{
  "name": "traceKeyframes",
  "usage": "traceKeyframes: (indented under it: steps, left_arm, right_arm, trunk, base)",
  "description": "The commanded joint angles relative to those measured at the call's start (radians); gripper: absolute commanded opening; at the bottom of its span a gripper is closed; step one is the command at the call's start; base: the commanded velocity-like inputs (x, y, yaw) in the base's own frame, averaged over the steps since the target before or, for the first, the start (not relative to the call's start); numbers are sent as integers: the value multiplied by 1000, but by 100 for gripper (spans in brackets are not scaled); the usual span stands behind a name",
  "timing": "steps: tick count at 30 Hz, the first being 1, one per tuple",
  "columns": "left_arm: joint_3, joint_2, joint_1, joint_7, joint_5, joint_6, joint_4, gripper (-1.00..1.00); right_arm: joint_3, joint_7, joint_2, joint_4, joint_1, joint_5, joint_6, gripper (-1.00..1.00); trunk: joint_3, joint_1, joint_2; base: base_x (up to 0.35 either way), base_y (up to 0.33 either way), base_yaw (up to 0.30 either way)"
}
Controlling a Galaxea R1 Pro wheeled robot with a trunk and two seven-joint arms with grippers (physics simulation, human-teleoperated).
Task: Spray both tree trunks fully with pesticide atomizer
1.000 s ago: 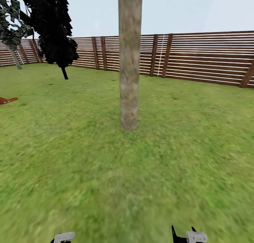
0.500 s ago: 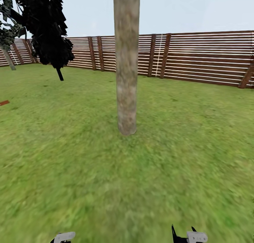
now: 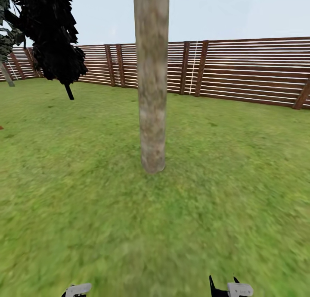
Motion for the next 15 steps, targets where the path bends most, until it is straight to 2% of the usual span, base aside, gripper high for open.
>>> traceKeyframes:
  steps: [1, 6, 11, 15]
  left_arm:
    - [0, 0, 0, 0, 0, 0, 0, -100]
    - [0, 0, 0, 0, 1, 1, 0, -100]
    - [0, 0, 0, 0, 2, 1, 0, -100]
    - [0, 0, 0, 0, 2, 1, 0, -100]
  right_arm:
    - [0, 0, 0, 0, 0, 0, 0, 100]
    - [0, 0, 0, 0, 0, 0, 0, 100]
    - [0, 0, 0, 0, 0, 0, 0, 100]
    - [0, 0, 0, 0, 0, 0, 0, 100]
  trunk:
    - [0, 0, 0]
    - [0, 0, 0]
    - [0, 0, 0]
    - [0, 0, 0]
  base:
    - [334, -96, 0]
    - [333, -55, -7]
    - [334, -3, -190]
    - [335, 0, -32]
